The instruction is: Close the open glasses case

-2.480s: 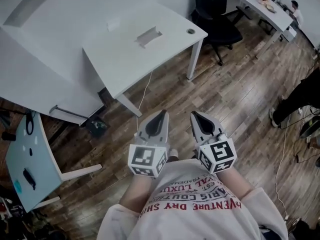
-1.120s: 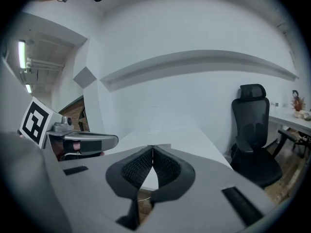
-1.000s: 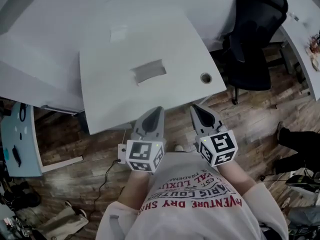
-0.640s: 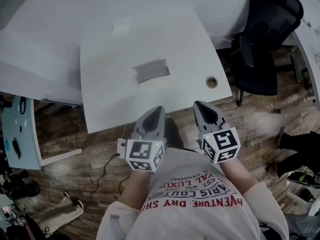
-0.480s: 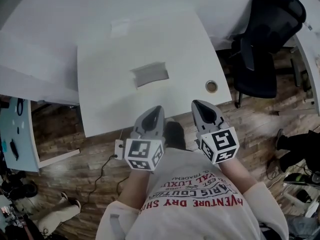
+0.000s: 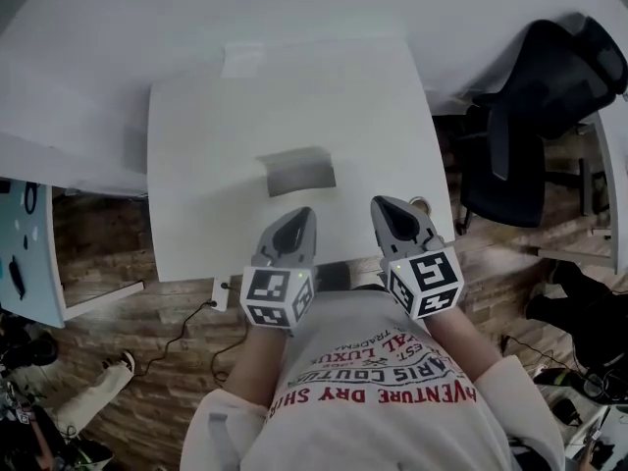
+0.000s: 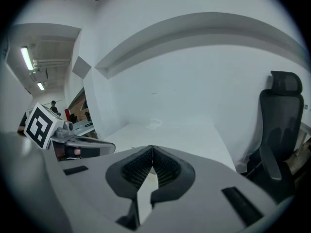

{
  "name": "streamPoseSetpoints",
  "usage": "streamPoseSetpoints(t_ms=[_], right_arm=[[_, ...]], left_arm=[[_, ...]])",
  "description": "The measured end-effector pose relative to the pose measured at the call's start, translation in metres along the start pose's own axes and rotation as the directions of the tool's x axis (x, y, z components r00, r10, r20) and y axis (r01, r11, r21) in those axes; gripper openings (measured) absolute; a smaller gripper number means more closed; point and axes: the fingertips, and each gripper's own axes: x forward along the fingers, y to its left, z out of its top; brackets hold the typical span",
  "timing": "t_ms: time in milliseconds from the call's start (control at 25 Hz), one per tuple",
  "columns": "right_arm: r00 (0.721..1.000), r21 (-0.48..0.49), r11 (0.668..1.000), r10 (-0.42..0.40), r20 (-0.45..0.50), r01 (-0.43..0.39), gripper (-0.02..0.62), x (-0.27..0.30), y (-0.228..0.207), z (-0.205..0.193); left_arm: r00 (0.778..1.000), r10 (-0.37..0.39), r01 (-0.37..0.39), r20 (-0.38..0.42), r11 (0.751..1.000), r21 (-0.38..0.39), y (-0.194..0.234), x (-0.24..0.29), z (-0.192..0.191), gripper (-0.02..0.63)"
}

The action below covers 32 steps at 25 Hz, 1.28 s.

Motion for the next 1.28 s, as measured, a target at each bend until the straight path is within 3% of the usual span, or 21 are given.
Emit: streamPoseSetpoints(t_ms=[200, 520, 920, 1160, 1280], right_arm=[[0.998, -0.016, 0.998, 0.055, -0.026, -0.056, 0.012, 0.032, -0.008, 0.007], [0.985, -0.052, 0.988, 0.140, -0.101, -0.146, 0.012, 0.072, -0.005, -0.006], [0.955, -0.109, 0.971, 0.181, -0.233, -0.211, 0.012, 0.112, -0.016, -0.052], [0.940, -0.147, 0.959, 0.196, -0.278, -0.244, 0.012, 0.129, -0.015, -0.067], [0.941, -0.152, 0.958, 0.195, -0.277, -0.243, 0.012, 0.139, -0.015, -0.065]], left_arm=[[0.998, 0.055, -0.055, -0.028, 0.998, -0.005, 0.019, 0.013, -0.001, 0.007], [0.979, 0.163, -0.175, -0.124, 0.980, -0.099, 0.044, 0.024, -0.051, 0.008], [0.936, 0.279, -0.319, -0.214, 0.930, -0.182, 0.081, 0.044, -0.093, 0.008], [0.910, 0.333, -0.387, -0.249, 0.895, -0.220, 0.106, 0.044, -0.106, 0.008], [0.905, 0.338, -0.396, -0.258, 0.891, -0.222, 0.116, 0.049, -0.109, 0.008]])
